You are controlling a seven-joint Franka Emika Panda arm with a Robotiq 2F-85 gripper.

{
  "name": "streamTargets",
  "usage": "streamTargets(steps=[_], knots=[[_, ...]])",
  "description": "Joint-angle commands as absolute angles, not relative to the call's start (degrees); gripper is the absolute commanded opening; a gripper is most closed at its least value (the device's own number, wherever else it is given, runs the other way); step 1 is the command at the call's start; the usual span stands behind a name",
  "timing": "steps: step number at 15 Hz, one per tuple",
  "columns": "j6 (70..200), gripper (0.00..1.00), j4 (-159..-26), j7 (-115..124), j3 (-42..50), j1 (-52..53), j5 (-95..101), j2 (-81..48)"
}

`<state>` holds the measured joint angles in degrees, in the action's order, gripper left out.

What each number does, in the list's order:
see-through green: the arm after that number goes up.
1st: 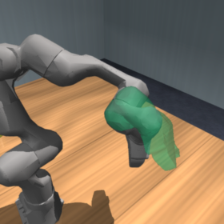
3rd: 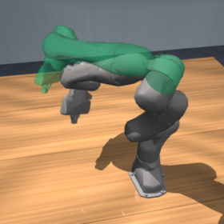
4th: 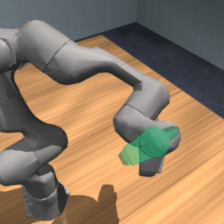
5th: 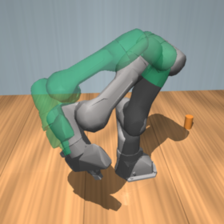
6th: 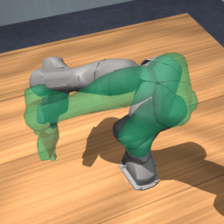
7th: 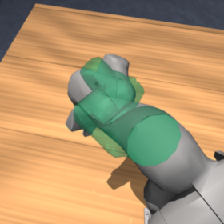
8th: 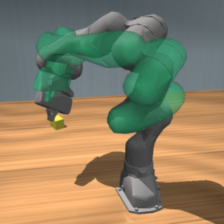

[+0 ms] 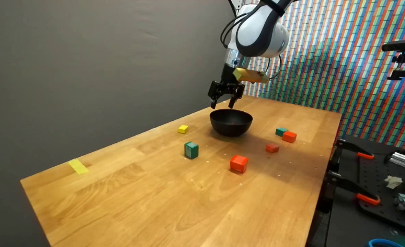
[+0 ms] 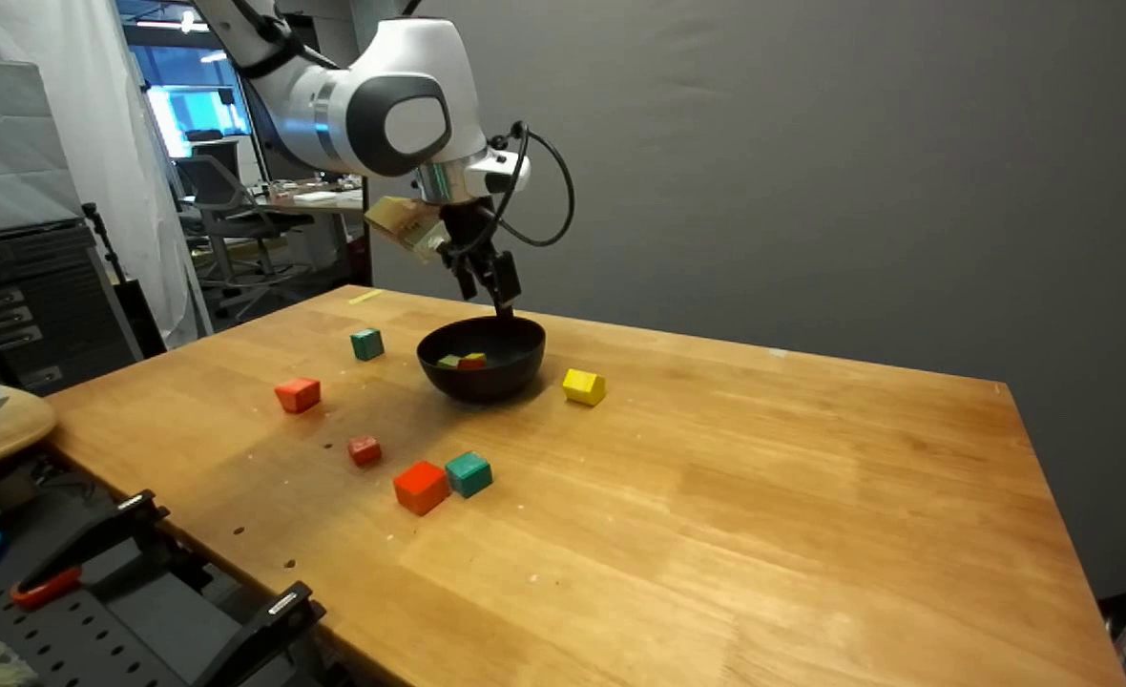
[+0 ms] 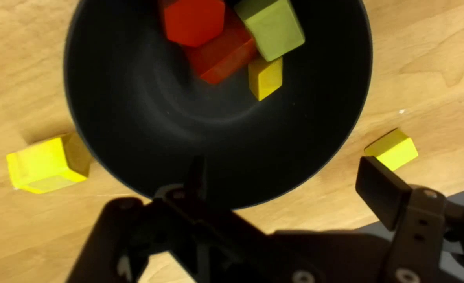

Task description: Take the blocks out of the bowl and put them on the table

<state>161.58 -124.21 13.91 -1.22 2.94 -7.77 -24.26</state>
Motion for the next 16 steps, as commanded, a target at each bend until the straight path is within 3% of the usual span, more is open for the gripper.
streamTargets(steps=[1, 13, 15, 16], knots=[[161.62, 0.92, -118.86, 9.08, -4.27, -0.21, -11.05, -29.61], [160.91, 0.92, -127.72, 3.32, -9.67, -7.7, -20.5, -24.12], [159.52, 0.84, -128.63, 2.55, -10.36, -8.08, -22.07, -23.99], [159.37, 0.73, -128.77, 2.97, -9.68, -7.54, -21.81, -24.58]])
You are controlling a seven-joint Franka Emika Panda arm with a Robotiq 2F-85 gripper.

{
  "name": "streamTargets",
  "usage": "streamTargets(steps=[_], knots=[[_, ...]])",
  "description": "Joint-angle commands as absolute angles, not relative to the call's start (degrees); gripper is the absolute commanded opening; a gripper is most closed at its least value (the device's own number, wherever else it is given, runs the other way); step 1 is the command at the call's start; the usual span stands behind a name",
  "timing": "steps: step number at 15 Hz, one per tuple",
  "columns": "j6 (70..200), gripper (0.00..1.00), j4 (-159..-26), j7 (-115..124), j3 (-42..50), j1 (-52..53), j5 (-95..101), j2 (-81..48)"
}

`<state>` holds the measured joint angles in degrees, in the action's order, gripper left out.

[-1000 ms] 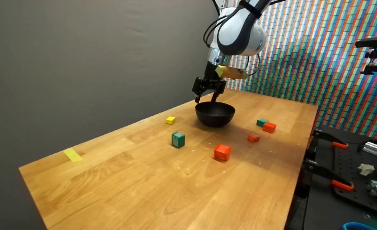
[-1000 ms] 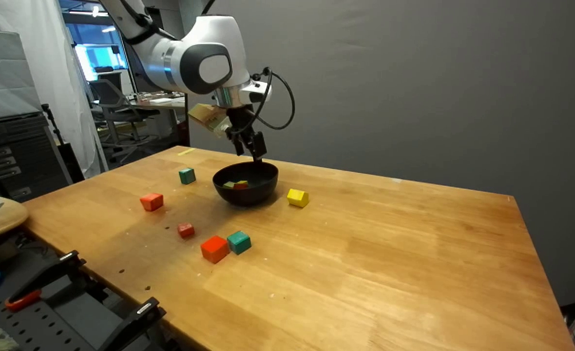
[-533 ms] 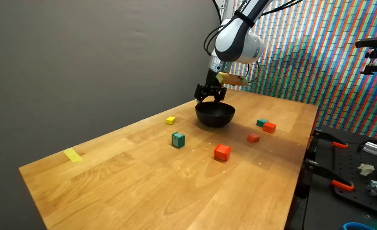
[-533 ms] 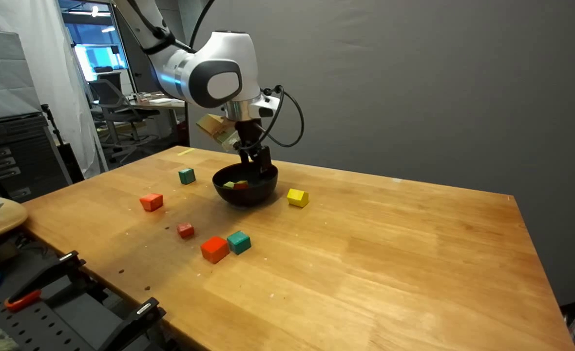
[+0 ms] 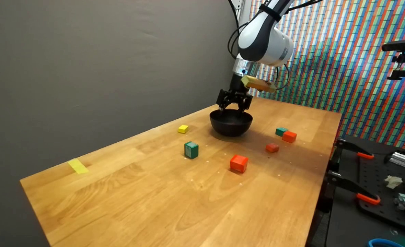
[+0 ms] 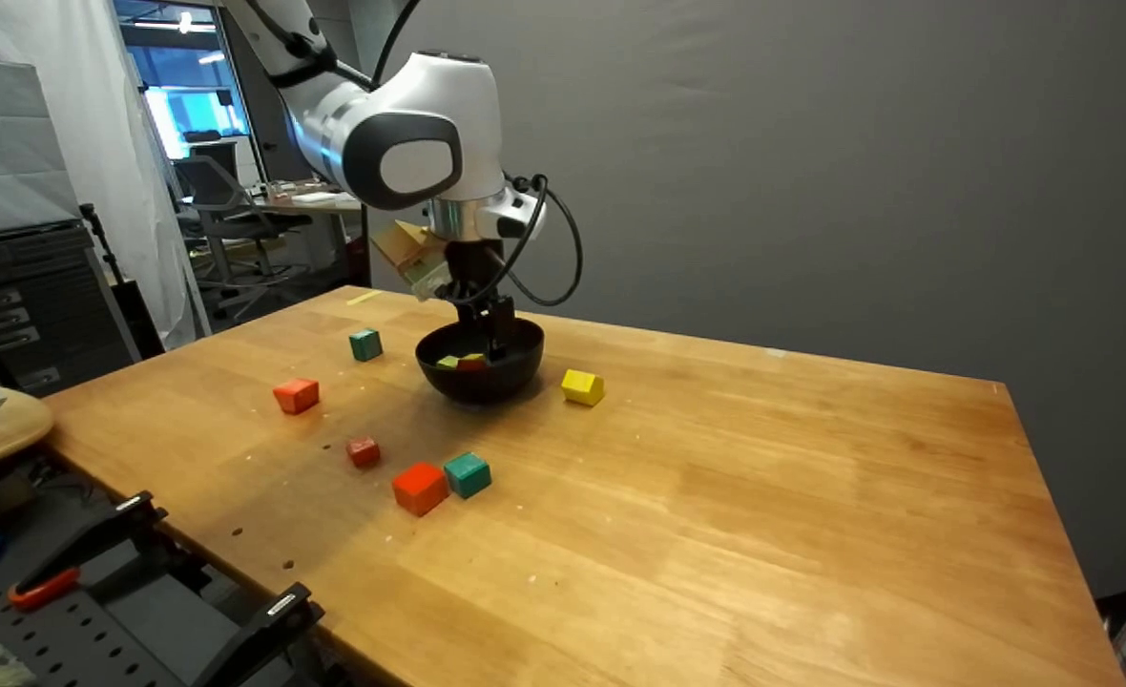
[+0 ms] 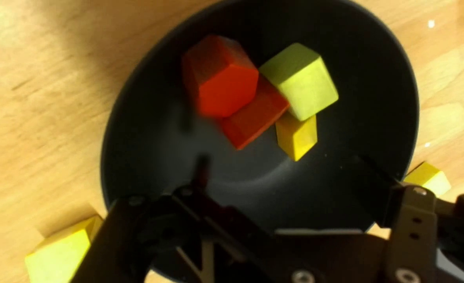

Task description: Take the blocks out of the bowl and put them on the table

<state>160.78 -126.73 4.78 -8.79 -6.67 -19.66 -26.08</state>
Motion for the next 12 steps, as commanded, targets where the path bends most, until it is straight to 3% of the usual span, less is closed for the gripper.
streamTargets(steps=[1, 6, 8, 12], knots=[[158.79, 0.59, -128.44, 3.36, -9.23, -7.23, -21.66, -25.51], [157.39, 0.41, -126.06, 4.94, -6.76, -5.27, -19.22, -29.56], [157.18, 0.46, -125.38, 5.02, -6.55, -4.96, -19.01, -29.93], [156.71, 0.38, -125.18, 4.72, -6.29, -4.43, -18.6, -28.62]])
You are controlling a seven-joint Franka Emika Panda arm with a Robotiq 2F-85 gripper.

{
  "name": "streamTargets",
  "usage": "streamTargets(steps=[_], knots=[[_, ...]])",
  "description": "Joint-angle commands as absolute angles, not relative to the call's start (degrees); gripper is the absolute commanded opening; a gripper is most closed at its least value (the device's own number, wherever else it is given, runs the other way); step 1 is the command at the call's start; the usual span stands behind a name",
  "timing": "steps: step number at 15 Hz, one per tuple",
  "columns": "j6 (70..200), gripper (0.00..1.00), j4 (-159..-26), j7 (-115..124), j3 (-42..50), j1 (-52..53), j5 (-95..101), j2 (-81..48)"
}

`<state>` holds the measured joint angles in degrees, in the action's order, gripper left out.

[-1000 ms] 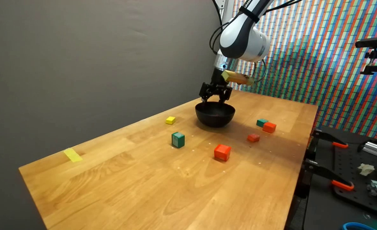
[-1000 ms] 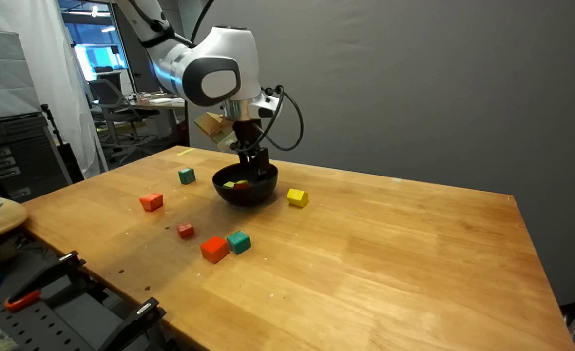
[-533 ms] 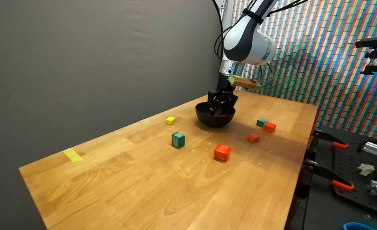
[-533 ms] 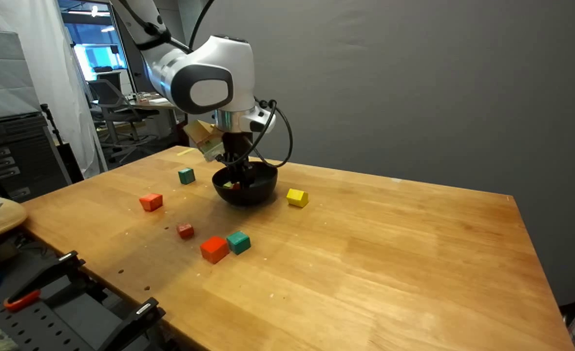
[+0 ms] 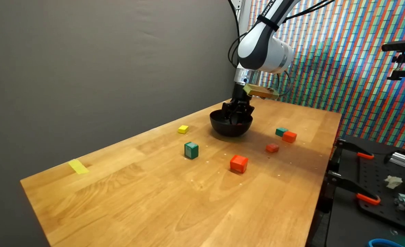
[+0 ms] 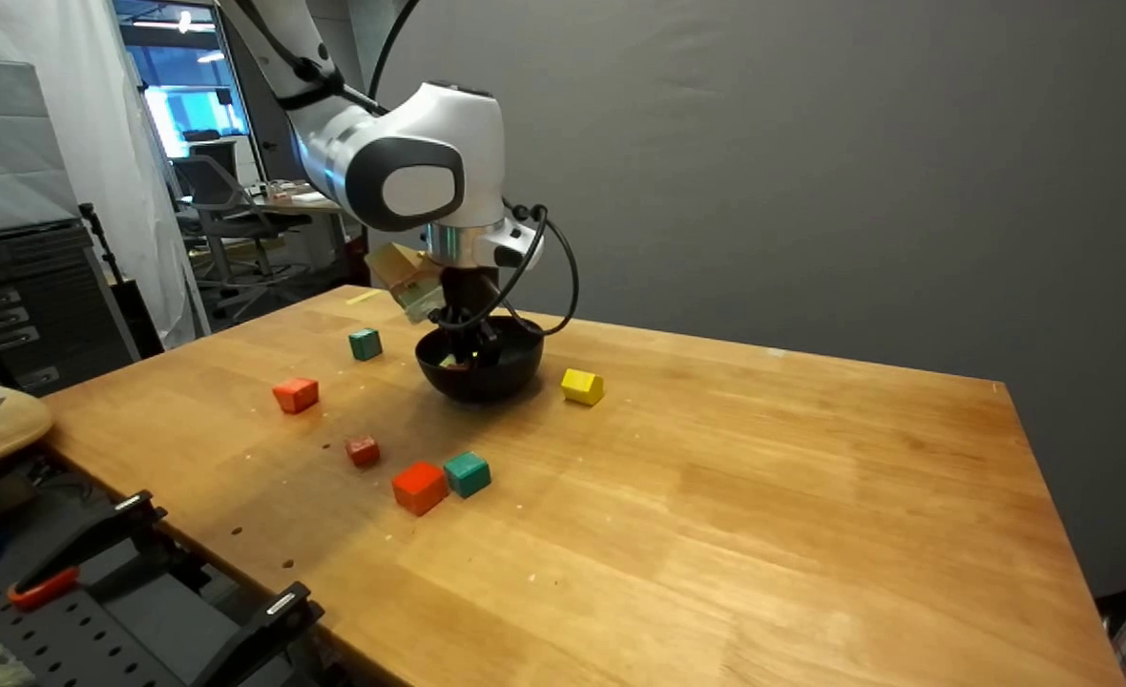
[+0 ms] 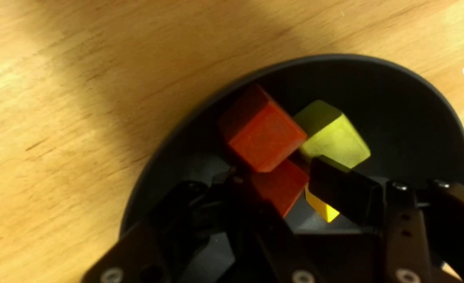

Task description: Take the blocks out of the bowl and put them on the table

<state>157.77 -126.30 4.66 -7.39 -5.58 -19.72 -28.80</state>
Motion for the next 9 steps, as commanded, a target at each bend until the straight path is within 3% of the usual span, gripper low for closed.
streamTargets(steps=[1, 5, 8, 9], knots=[[156.55, 0.23, -125.74, 4.25, -6.68, -4.56, -18.71, -27.2], [158.39, 0.01, -128.91, 2.04, -7.55, -4.07, -18.26, -18.73], [158.54, 0.0, -128.38, 0.85, -7.62, -3.83, -18.91, -15.46], [157.99, 0.06, -128.03, 0.57, -7.68, -3.85, -19.42, -15.15]])
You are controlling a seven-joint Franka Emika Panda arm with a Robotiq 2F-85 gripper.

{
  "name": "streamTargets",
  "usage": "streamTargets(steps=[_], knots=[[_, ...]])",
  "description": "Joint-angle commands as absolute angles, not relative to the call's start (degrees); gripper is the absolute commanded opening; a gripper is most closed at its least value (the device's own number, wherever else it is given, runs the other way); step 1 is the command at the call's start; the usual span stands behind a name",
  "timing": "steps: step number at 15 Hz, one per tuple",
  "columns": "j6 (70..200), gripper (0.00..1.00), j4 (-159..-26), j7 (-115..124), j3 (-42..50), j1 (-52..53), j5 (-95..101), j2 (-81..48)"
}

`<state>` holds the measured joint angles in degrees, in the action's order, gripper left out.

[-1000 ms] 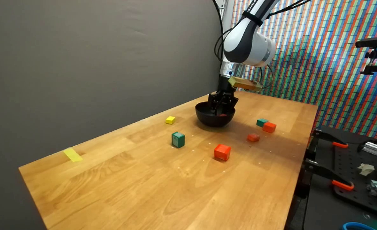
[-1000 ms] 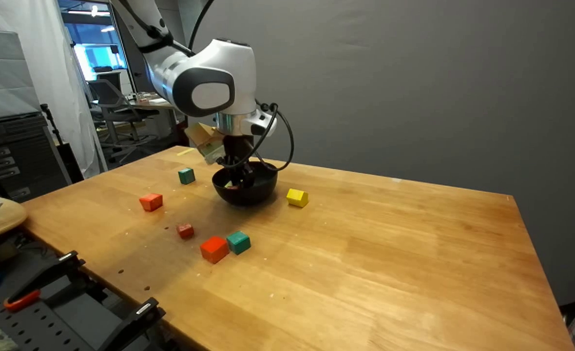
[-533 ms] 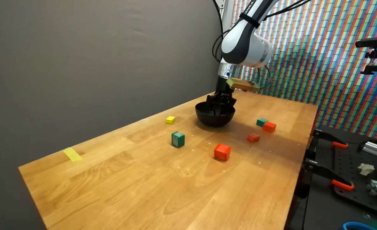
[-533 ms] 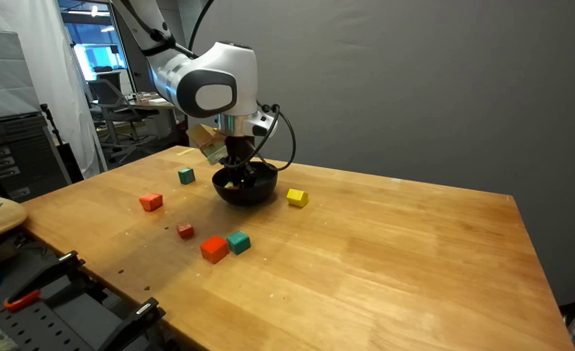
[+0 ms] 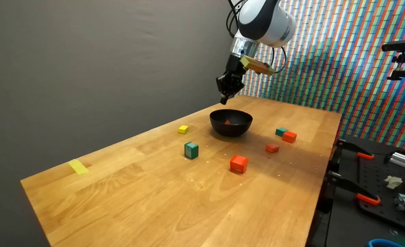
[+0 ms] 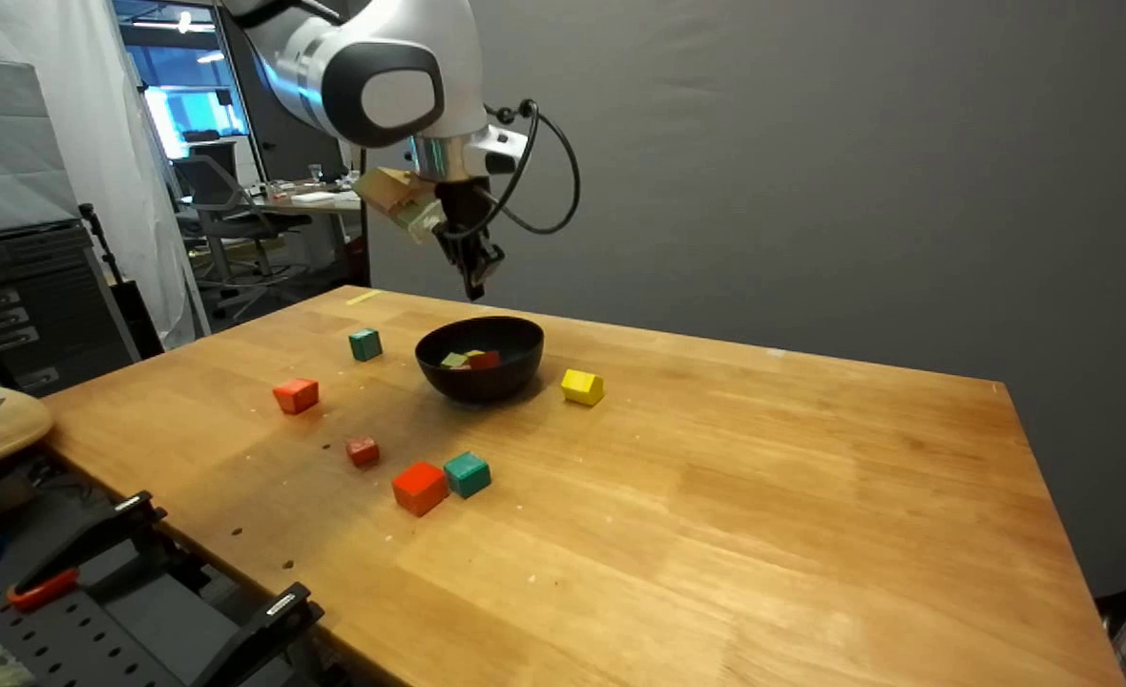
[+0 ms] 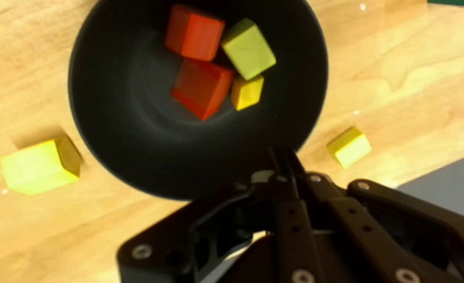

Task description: Take the blocks out of the bowl and put them on the table

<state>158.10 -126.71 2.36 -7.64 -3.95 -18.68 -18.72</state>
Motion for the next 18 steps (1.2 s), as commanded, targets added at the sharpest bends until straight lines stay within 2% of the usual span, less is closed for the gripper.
streamTargets(steps=[1, 3, 4, 12, 18], knots=[[157.27, 0.28, -127.73, 0.44, -7.66, -3.82, -19.71, -15.09], [156.35, 0.33, -127.26, 1.71, -6.65, -3.24, -18.74, -16.11], [155.33, 0.39, -126.93, 2.39, -6.12, -3.11, -18.21, -16.93], [150.66, 0.99, -122.18, 4.03, -3.85, -3.57, -18.11, -27.04], [147.65, 0.99, -116.93, 6.82, -2.38, -1.3, -15.35, -33.21]])
